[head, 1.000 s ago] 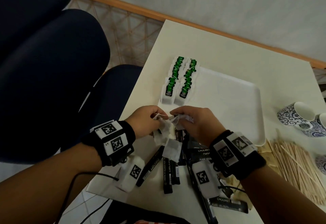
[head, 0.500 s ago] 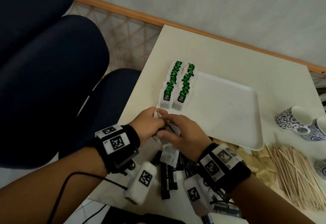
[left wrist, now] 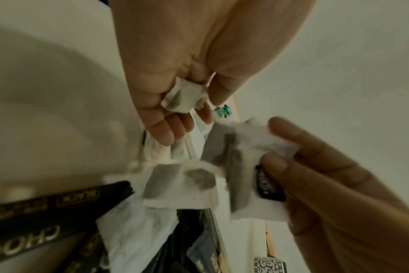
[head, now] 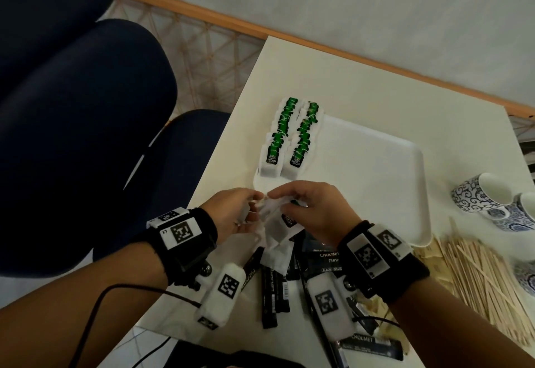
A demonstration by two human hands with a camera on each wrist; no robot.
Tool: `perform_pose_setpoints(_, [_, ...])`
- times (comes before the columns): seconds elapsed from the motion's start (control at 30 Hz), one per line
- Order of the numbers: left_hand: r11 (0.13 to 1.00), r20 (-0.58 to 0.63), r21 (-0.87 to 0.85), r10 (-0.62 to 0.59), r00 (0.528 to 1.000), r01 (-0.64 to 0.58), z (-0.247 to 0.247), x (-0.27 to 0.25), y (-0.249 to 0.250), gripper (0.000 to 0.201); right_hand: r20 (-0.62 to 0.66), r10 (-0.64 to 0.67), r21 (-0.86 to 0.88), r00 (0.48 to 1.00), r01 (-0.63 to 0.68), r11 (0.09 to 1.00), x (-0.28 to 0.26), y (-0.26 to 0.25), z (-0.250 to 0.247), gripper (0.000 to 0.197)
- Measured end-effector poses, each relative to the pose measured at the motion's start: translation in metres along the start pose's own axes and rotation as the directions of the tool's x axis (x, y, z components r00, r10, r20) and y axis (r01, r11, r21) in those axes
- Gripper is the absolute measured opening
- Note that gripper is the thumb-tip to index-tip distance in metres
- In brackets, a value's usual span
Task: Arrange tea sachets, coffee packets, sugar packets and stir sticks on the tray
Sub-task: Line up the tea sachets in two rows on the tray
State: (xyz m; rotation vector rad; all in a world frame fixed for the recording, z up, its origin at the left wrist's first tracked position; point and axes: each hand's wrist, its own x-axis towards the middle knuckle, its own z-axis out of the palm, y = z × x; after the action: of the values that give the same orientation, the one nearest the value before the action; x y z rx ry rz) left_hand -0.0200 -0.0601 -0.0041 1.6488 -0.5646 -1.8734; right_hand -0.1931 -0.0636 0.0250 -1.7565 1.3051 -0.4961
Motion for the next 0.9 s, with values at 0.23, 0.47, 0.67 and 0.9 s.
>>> perform_pose_setpoints(0.23, [0.972, 0.296, -0.167, -0.112, 0.949, 0.167, 0.000, 0.002, 0.004, 0.069, 0.018, -0.018, 0.243, 1.000, 0.013, 0.970, 0.013, -0.017, 0.014, 0.043])
perform_pose_setpoints(0.47, [0.997, 0.447, -0.049, 0.071, 0.891, -0.055, -0.006, 0.003, -0.002, 0.037, -0.090, -0.019, 0.078, 0.996, 0.026, 0.997, 0.017, -0.002, 0.017, 0.040])
perform_pose_setpoints(0.67, [0.998, 0.329, -0.021, 0.063, 0.942, -0.059, -0.025, 0.012, -0.002, 0.032, -0.102, -0.045, -0.249, 0.994, 0.018, 0.968, 0.001, 0.013, 0.002, 0.027])
perform_pose_setpoints(0.9, [0.990, 0.148, -0.095, 0.117, 0.982, -0.104, -0.040, 0.014, 0.010, 0.015, 0.330, 0.104, -0.682, 0.938, 0.160, 0.714, -0.032, 0.023, 0.031, 0.057])
